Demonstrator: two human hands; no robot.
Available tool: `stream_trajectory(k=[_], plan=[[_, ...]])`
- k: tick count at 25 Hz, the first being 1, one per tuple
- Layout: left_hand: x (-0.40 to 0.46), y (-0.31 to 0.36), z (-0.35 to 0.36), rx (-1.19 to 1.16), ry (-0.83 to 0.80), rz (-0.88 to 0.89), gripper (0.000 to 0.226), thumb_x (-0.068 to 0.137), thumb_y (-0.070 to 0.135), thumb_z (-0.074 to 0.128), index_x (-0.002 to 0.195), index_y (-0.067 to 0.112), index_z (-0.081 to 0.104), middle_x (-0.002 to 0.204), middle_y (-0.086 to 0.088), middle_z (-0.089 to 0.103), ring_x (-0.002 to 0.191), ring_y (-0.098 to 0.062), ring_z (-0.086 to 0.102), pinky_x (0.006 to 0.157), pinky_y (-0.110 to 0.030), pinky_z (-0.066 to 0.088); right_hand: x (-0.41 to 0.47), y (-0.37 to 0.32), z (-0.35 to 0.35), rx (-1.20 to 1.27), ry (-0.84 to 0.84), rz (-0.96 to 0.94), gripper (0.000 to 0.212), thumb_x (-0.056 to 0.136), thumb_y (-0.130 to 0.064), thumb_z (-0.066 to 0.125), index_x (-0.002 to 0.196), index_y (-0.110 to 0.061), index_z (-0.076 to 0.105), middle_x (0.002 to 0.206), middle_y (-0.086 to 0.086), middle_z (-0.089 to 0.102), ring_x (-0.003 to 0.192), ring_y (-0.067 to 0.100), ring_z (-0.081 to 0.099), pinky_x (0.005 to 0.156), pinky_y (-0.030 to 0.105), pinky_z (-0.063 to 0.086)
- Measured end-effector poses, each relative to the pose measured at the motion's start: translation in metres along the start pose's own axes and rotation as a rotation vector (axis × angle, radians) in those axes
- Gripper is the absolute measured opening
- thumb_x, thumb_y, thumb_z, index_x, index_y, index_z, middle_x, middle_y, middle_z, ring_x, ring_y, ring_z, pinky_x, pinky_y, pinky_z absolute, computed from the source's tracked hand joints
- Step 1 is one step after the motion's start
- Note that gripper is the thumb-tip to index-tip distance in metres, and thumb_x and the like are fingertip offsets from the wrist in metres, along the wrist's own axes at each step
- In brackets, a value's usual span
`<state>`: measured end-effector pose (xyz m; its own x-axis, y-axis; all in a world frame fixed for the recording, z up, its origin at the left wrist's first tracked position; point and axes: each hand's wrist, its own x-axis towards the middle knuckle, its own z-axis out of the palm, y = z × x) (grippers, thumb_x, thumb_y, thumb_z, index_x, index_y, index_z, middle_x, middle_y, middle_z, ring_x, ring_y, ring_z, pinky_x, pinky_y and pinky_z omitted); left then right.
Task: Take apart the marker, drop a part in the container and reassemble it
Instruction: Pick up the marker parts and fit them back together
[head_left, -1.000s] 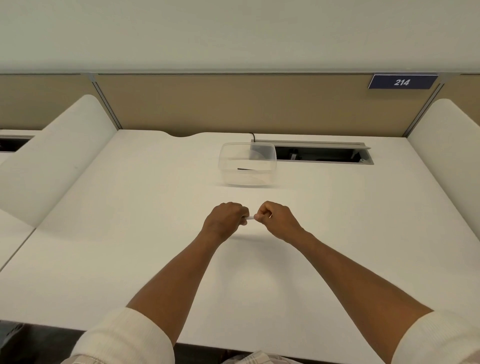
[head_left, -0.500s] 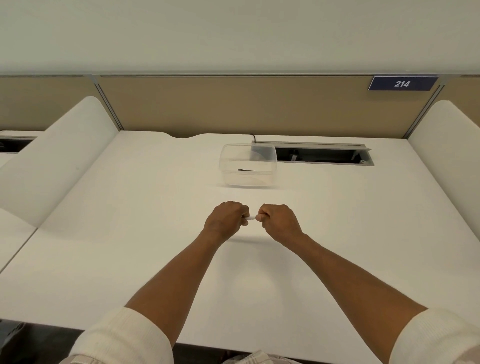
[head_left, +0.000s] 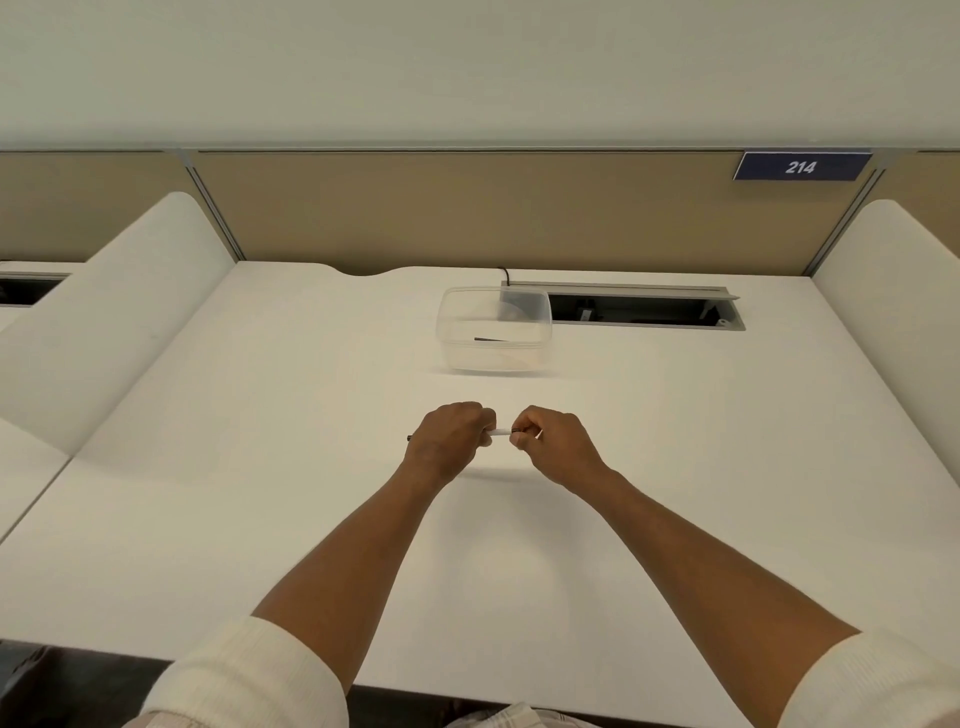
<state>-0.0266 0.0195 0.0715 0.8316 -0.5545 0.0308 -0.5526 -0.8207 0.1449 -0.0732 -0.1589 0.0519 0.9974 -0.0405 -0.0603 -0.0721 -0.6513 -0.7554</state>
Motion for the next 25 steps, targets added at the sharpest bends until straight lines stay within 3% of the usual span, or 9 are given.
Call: stream_trajectory(k=[3, 7, 10, 15, 20, 23, 25], plan=[[0.0011, 0.0025, 0.001, -0.024, -0.014, 0.002, 0.005, 0.09, 0.012, 0.061, 0.091, 0.015, 0.065, 0.084, -0.002, 0.064, 0.072, -0.025, 0.055, 0.058, -0.031, 0.036, -0.0035, 0.0032, -0.0018, -0.102, 0.037, -0.06, 0.006, 0.085, -0.029, 0.064, 0.08, -0.027, 0.061, 0.073, -0.011, 0.064, 0.065, 0.012, 0.054, 0.06, 0.031, 0.044], [0.0019, 0.0078, 0.0046, -0.044, -0.058, -0.014, 0.013, 0.087, 0.006, 0.061, 0.091, 0.018, 0.064, 0.085, 0.003, 0.068, 0.068, -0.02, 0.048, 0.058, -0.029, 0.032, -0.0027, 0.0041, -0.0029, -0.304, 0.022, -0.079, 0.013, 0.088, -0.029, 0.06, 0.077, -0.024, 0.055, 0.067, -0.007, 0.06, 0.066, 0.018, 0.053, 0.053, 0.028, 0.035], [0.0033, 0.008, 0.0039, -0.027, -0.069, -0.014, 0.017, 0.084, 0.001, 0.06, 0.09, 0.018, 0.062, 0.084, 0.004, 0.069, 0.067, -0.02, 0.048, 0.055, -0.027, 0.029, -0.0009, 0.0021, -0.0038, -0.271, -0.01, -0.043, 0.015, 0.088, -0.026, 0.062, 0.075, -0.023, 0.055, 0.067, -0.006, 0.061, 0.066, 0.019, 0.053, 0.053, 0.027, 0.034], [0.0039, 0.0075, 0.0021, 0.025, -0.033, 0.006, 0.014, 0.085, 0.002, 0.06, 0.086, 0.015, 0.058, 0.081, 0.001, 0.065, 0.064, -0.021, 0.046, 0.054, -0.029, 0.029, 0.0009, -0.0026, -0.0004, -0.071, -0.025, 0.012, 0.016, 0.088, -0.013, 0.057, 0.074, -0.013, 0.063, 0.068, 0.001, 0.068, 0.065, 0.024, 0.062, 0.064, 0.038, 0.051], [0.0049, 0.0054, -0.0003, 0.054, -0.019, 0.032, 0.013, 0.086, 0.001, 0.059, 0.085, 0.013, 0.057, 0.081, -0.001, 0.064, 0.065, -0.022, 0.047, 0.054, -0.031, 0.031, 0.0039, -0.0057, 0.001, 0.143, -0.098, 0.152, 0.024, 0.093, -0.019, 0.054, 0.073, -0.012, 0.064, 0.064, 0.004, 0.069, 0.048, 0.013, 0.06, 0.047, 0.024, 0.046], [0.0066, 0.0044, 0.0008, 0.065, -0.013, 0.05, 0.012, 0.088, 0.002, 0.057, 0.087, 0.014, 0.058, 0.082, -0.001, 0.061, 0.069, -0.022, 0.049, 0.055, -0.031, 0.03, 0.0054, -0.0042, -0.0031, 0.077, -0.111, 0.09, 0.018, 0.092, -0.021, 0.056, 0.077, -0.012, 0.064, 0.069, 0.004, 0.069, 0.054, 0.015, 0.059, 0.055, 0.029, 0.047], [0.0071, 0.0039, 0.0007, 0.054, -0.018, 0.049, 0.011, 0.091, 0.005, 0.055, 0.09, 0.015, 0.059, 0.085, -0.002, 0.06, 0.071, -0.023, 0.05, 0.056, -0.032, 0.031, 0.0056, -0.0007, -0.0062, -0.128, -0.088, -0.034, 0.017, 0.092, -0.026, 0.057, 0.079, -0.016, 0.059, 0.071, 0.0, 0.064, 0.062, 0.018, 0.055, 0.059, 0.033, 0.043]])
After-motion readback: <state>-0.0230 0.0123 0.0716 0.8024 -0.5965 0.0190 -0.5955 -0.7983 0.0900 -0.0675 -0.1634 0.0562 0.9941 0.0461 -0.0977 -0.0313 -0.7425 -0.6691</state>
